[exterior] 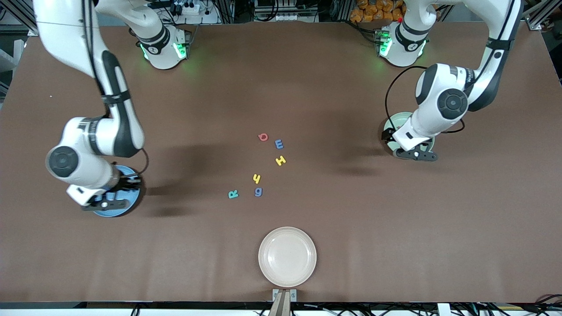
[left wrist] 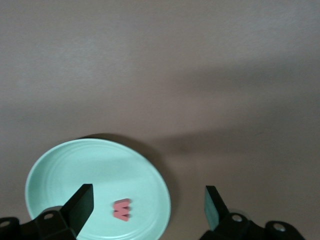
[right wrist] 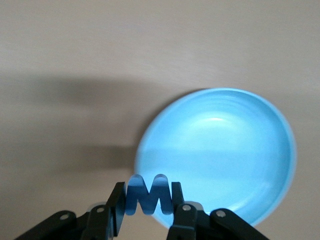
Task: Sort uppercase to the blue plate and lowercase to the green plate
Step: 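Release the blue M on the blue plate while the left gripper reaches letters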
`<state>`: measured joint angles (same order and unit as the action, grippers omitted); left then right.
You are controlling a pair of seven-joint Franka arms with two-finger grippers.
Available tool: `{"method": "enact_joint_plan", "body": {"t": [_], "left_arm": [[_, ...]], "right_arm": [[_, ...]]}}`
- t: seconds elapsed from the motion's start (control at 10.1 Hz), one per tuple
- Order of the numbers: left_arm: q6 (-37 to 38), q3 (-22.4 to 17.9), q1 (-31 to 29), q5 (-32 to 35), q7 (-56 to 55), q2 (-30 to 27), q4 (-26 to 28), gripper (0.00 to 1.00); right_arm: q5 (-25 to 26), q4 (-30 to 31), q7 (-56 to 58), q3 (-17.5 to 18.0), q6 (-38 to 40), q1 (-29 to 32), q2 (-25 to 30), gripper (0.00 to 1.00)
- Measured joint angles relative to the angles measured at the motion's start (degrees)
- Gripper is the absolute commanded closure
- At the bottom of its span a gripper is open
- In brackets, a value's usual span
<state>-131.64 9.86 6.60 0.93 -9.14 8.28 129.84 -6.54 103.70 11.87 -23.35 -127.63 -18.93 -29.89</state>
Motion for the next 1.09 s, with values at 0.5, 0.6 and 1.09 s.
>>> {"method": "enact_joint_plan", "body": {"t": [0.5,0.6,1.09], "left_arm": [[0.0,5.8,5.9,0.0,-18.7,9.7,-8.1,0.02],[0.0,5.8,8.6,0.0,-22.3,12.3,-10.3,0.02],[0.7,4.4,18.5,0.0,-36.1,20.1,-23.7,0.02]], "right_arm": [[-0.2,-0.1,5.8,0.1,-1.9,6.3,-0.7,0.00],[-0.3,-0.3,5.7,0.2,-1.9,6.3,-0.7,0.00],[-0.4,-1.0,5.7,0.7,-2.0,6.1,-0.7,0.00]]}}
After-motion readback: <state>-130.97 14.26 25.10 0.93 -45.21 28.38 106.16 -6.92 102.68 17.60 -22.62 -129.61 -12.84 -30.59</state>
